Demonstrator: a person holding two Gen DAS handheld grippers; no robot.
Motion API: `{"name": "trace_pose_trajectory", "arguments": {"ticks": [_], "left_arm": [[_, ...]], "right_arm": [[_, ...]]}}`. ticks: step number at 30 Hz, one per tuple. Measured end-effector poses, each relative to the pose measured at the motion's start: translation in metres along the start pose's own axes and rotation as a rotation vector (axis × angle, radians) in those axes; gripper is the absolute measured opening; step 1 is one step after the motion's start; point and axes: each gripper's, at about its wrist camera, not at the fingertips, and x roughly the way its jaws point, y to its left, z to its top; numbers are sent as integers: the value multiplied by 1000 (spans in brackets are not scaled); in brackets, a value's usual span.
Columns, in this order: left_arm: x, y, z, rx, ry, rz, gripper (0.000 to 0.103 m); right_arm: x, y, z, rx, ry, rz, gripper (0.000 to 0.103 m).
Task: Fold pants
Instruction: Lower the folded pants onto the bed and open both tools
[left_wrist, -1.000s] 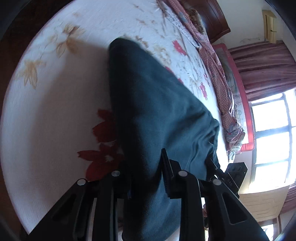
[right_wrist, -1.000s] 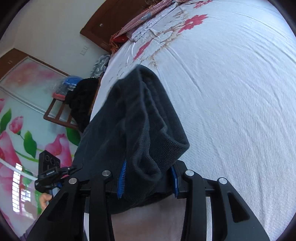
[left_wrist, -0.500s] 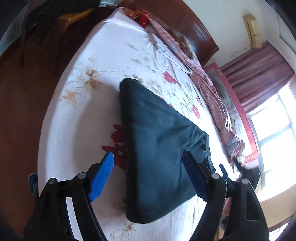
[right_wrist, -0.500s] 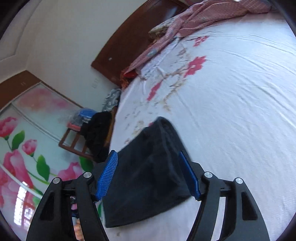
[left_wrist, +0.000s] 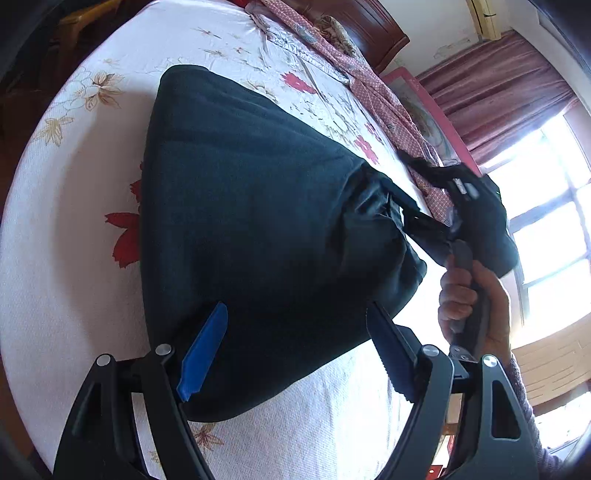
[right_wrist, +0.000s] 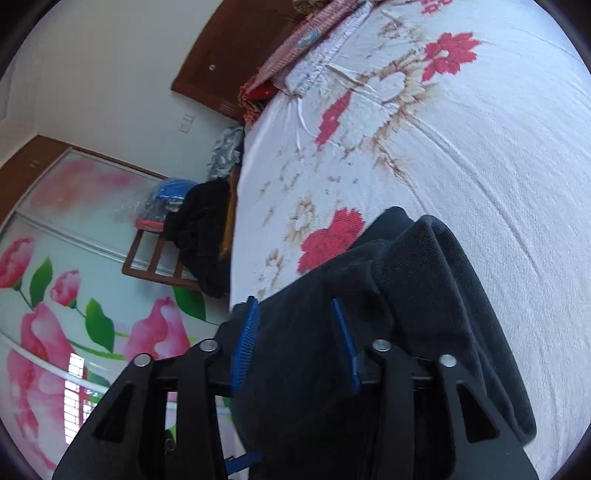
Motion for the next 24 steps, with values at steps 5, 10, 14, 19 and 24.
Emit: {"name": "trace_pose_trajectory", "arguments": {"ticks": [5,10,14,19,24], "left_arm": [[-36,-1,-11,-99,-26,127,101],[-94,39,-57,-318,-82,277,101],[-119,71,-102,-407,-86,435,101],[-113,56,-144,-370,-22,482,101],[-85,-13,-176,-106,-33,472,101]], "right_arm": [[-75,-2,-63,41,24,-14,81],[-138,-43,-144,151,60,-366,87],[-155,-51,-190,180,168,-728,87],[-129,-23,-222,-22,298,-664,89],[-95,6,-240,-173,293,-575,89]]}}
